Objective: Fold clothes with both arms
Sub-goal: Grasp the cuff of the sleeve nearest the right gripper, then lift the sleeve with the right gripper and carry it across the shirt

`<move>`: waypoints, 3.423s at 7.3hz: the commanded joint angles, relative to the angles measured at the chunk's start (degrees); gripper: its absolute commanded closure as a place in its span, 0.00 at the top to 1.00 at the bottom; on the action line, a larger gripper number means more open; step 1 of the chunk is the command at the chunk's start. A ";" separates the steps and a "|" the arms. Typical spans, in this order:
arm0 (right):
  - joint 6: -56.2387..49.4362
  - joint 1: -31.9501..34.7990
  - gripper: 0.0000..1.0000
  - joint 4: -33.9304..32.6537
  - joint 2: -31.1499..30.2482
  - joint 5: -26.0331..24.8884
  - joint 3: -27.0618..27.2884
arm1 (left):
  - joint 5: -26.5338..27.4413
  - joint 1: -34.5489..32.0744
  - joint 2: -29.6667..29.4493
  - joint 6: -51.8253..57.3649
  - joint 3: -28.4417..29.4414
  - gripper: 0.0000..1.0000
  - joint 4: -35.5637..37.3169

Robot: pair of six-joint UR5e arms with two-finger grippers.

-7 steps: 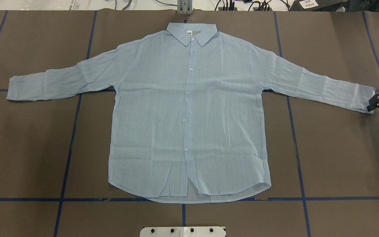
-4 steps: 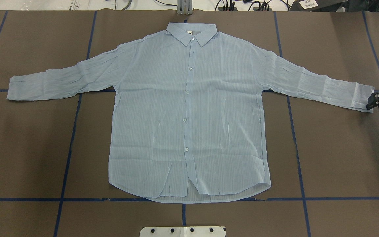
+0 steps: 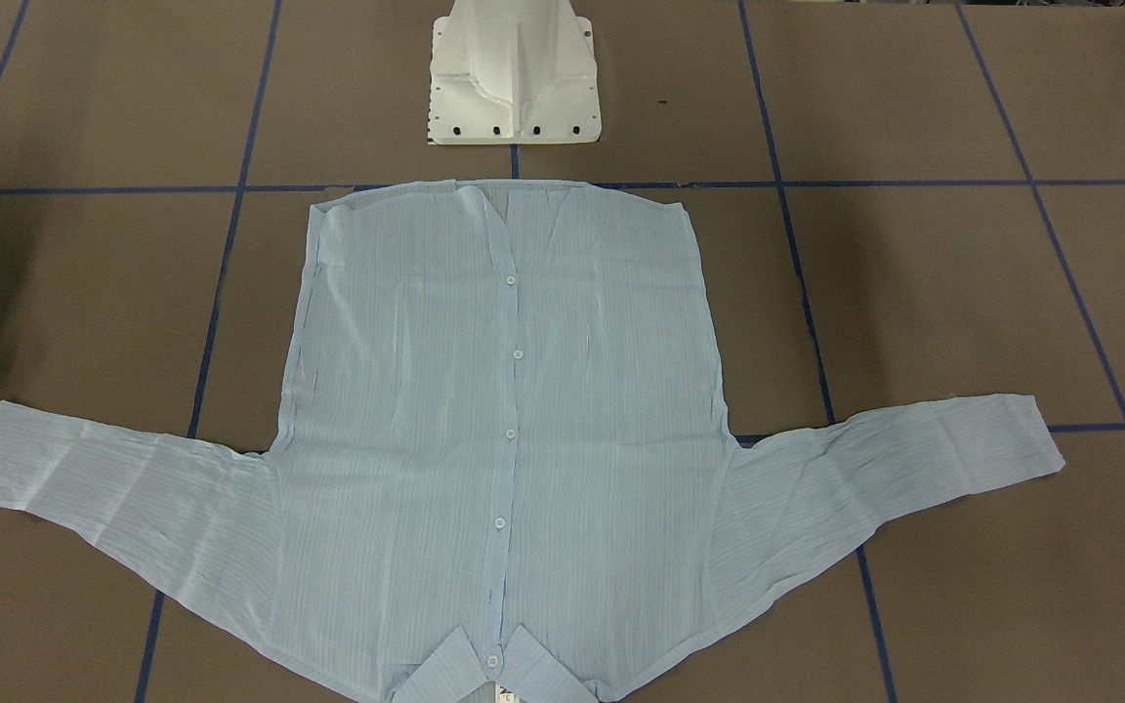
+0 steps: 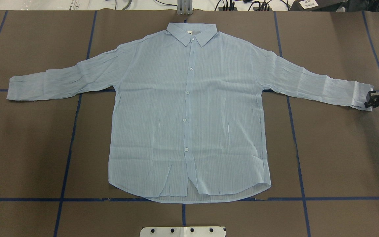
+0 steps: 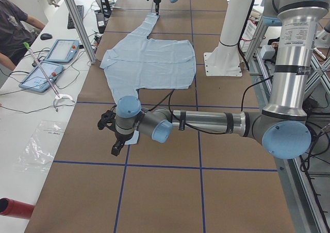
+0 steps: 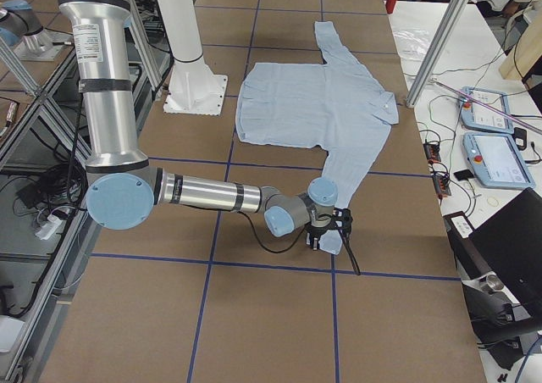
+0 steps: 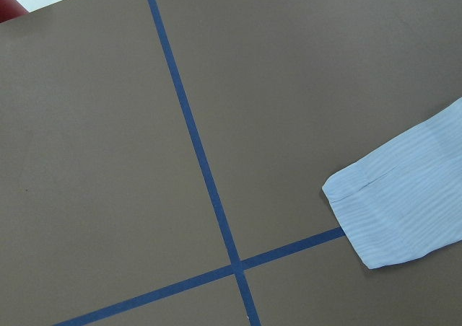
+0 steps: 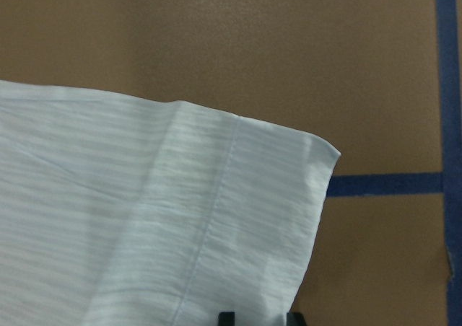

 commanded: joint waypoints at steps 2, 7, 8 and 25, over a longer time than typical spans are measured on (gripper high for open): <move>0.10 -0.18 0.10 0.07 0.40 -0.01 -0.58 | 0.00 0.03 -0.27 0.00 0.01 1.00 0.00; 1.07 0.43 0.00 -0.37 0.32 2.97 10.37 | 0.00 0.03 -0.36 0.00 0.01 1.00 -0.09; 1.16 0.43 0.00 -0.46 0.23 6.29 14.50 | 0.00 0.03 -0.27 0.00 0.01 1.00 -0.09; 21.29 -28.57 0.00 -0.02 62.96 -18.72 -27.69 | 0.00 0.03 -0.36 0.00 5.28 1.00 -3.42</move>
